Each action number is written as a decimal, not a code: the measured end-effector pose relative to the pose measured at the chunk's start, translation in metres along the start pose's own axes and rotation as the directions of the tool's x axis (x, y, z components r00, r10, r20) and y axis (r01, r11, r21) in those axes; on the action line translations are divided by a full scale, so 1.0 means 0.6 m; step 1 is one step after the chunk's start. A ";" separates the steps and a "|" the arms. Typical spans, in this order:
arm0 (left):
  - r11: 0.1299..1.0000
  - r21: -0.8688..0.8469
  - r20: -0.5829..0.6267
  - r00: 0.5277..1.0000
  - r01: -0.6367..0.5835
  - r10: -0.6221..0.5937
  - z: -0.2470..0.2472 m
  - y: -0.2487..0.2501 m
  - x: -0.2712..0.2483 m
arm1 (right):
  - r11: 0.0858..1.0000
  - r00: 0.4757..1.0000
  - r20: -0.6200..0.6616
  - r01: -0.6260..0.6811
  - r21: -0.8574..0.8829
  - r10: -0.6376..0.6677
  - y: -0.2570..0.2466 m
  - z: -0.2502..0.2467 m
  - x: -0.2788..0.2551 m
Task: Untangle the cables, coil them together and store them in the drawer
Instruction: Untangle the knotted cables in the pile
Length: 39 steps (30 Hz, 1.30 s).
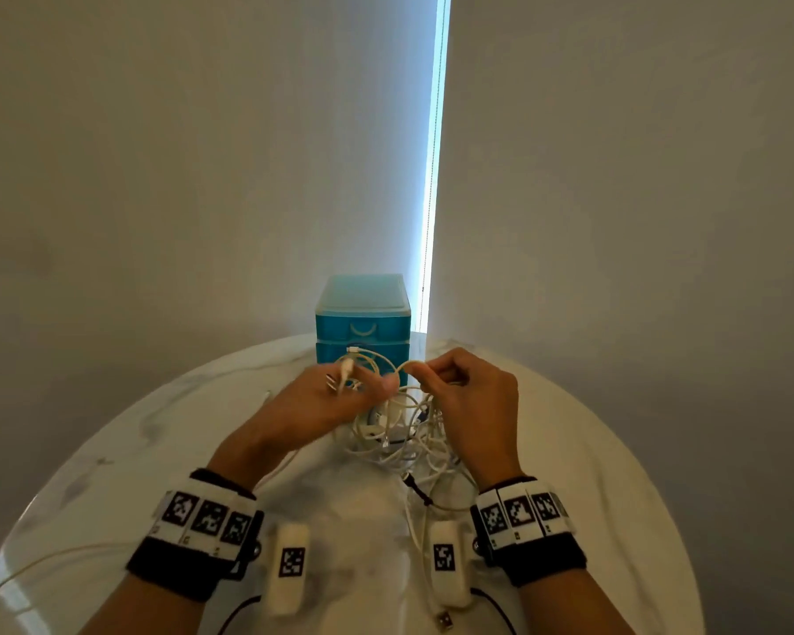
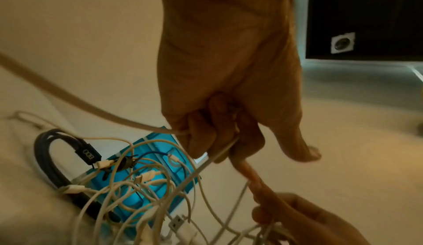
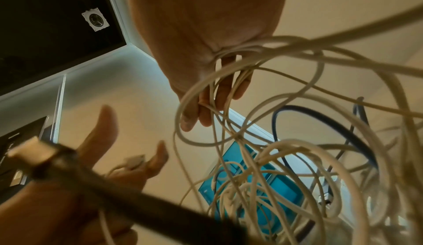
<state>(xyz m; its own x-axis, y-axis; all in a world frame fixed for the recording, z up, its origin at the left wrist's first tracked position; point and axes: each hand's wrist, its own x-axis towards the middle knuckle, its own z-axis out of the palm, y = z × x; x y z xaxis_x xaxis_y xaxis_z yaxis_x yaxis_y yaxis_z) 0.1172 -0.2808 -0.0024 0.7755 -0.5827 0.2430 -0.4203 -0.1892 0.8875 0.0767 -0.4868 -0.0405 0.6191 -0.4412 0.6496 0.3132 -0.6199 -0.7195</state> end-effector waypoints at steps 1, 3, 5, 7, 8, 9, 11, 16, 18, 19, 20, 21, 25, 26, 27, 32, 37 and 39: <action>0.995 0.105 0.064 0.998 -0.001 -0.005 0.002 -0.003 0.002 | 1.000 1.000 0.003 0.011 0.000 -0.011 -0.001 0.001 0.000; 0.972 0.232 0.116 0.993 -0.045 0.018 0.001 -0.014 0.007 | 1.000 1.000 0.013 0.026 -0.004 -0.026 -0.001 0.004 -0.001; 0.970 0.235 0.049 0.997 -0.061 0.051 -0.006 -0.021 0.011 | 1.000 1.000 0.011 0.019 -0.002 -0.019 0.002 0.004 -0.001; 0.989 0.144 -0.070 0.996 -0.039 0.050 -0.015 -0.018 0.009 | 1.000 1.000 0.001 0.013 0.001 -0.013 0.005 0.003 -0.001; 0.994 0.101 -0.119 0.992 -0.036 0.048 -0.018 -0.019 0.009 | 1.000 1.000 -0.001 0.014 0.004 -0.014 0.005 0.002 -0.001; 0.996 0.080 -0.129 0.990 -0.042 0.052 -0.020 -0.024 0.012 | 1.000 1.000 0.002 0.018 0.005 -0.018 0.005 0.002 -0.002; 0.993 0.107 -0.055 0.997 -0.052 0.058 -0.013 -0.028 0.015 | 0.999 0.999 0.022 0.043 -0.005 -0.043 0.002 0.006 -0.002; 0.959 0.253 -0.007 0.991 -0.131 0.137 0.011 -0.041 0.018 | 0.996 0.996 0.037 0.079 -0.048 -0.078 0.004 0.010 -0.004; 0.984 0.106 -0.182 0.970 -0.142 0.160 -0.007 -0.040 0.018 | 0.994 0.997 0.060 0.056 -0.092 -0.050 0.021 0.005 0.001; 0.986 0.011 -0.301 0.940 -0.166 0.161 -0.022 -0.040 0.018 | 0.989 0.996 0.084 0.038 -0.142 -0.026 0.028 0.001 0.004; 0.976 -0.095 -0.437 0.889 -0.197 0.137 -0.039 -0.040 0.018 | 0.981 0.995 0.103 0.011 -0.192 0.009 0.038 -0.003 0.007; 0.948 -0.214 -0.566 0.820 -0.238 0.078 -0.058 -0.040 0.018 | 0.975 0.993 0.107 -0.026 -0.220 0.051 0.048 -0.008 0.011; 0.753 -0.501 -0.774 0.611 -0.426 -0.169 -0.117 -0.058 0.011 | 0.969 0.977 -0.061 -0.210 -0.131 0.204 0.071 -0.033 0.022; 0.753 -0.496 -0.788 0.589 -0.433 -0.180 -0.118 -0.065 0.010 | 0.956 0.962 -0.088 -0.269 -0.113 0.260 0.072 -0.036 0.022; 0.764 -0.483 -0.799 0.574 -0.429 -0.183 -0.114 -0.071 0.011 | 0.936 0.935 -0.098 -0.347 -0.064 0.340 0.071 -0.036 0.021; 0.726 -0.469 -0.859 0.450 -0.502 -0.245 -0.124 -0.068 0.008 | 0.629 0.663 -0.072 -0.662 0.407 0.745 0.101 -0.044 0.029; 0.709 -0.472 -0.860 0.453 -0.525 -0.237 -0.138 -0.081 -0.001 | 0.618 0.697 0.159 -0.701 0.357 0.699 0.074 -0.045 0.029; 0.705 -0.503 -0.820 0.534 -0.500 -0.207 -0.122 -0.077 0.004 | 0.719 0.762 0.271 -0.646 0.258 0.588 0.044 -0.037 0.029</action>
<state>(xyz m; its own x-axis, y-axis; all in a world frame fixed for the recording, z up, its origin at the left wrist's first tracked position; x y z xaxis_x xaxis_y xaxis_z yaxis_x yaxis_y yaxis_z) 0.1731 -0.2158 -0.0143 0.8871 0.3764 0.2673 -0.4471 0.5559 0.7008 0.0796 -0.5251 -0.0425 0.8511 -0.5250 0.0056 0.0109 0.0070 -0.9999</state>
